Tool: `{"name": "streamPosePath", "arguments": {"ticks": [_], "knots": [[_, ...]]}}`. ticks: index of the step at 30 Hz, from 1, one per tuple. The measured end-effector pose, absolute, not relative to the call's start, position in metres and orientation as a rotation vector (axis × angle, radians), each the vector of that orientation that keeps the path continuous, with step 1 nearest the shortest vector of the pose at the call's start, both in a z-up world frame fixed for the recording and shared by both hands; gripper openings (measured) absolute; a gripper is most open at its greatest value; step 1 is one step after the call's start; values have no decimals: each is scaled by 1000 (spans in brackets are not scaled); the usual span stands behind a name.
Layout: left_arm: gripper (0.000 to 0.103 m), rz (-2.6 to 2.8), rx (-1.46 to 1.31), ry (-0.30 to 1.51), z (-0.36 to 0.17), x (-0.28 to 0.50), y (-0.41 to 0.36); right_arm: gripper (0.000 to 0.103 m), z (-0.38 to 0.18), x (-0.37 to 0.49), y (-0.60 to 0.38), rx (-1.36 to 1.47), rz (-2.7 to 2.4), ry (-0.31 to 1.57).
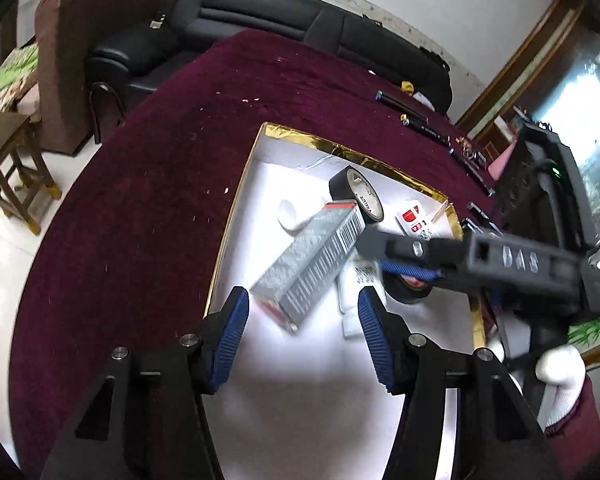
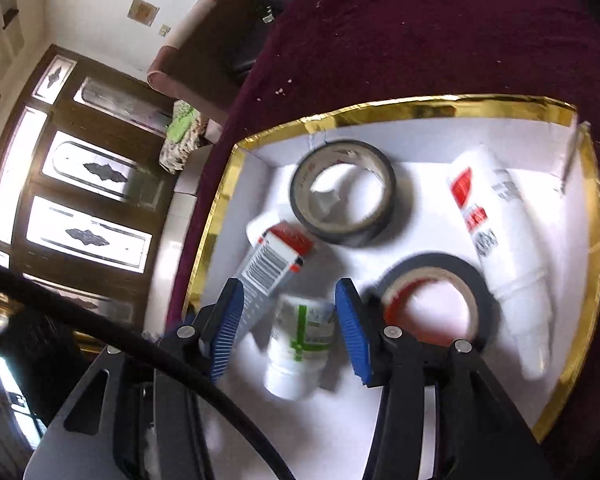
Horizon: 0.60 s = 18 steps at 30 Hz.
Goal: Organize objects
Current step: 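Carry carton and pill bottle over the white box and open both tools, then withdraw both open tools from the white box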
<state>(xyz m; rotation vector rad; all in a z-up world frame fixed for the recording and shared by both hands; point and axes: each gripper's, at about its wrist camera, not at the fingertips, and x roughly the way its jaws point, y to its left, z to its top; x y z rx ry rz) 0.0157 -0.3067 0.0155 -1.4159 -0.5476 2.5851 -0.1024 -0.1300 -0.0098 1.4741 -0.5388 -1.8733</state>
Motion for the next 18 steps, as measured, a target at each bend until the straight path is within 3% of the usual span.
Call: {"name": "streamPosePath", "arguments": {"ticks": [11,18], "knots": [[51,2567,-1370,-618,10,35,-300,48,6,-107,-138,1454,-1892,-501],[52,2609,-1334,-626,12,47,-295,51,47,-66,-75,1309,-1933,-569]]}}
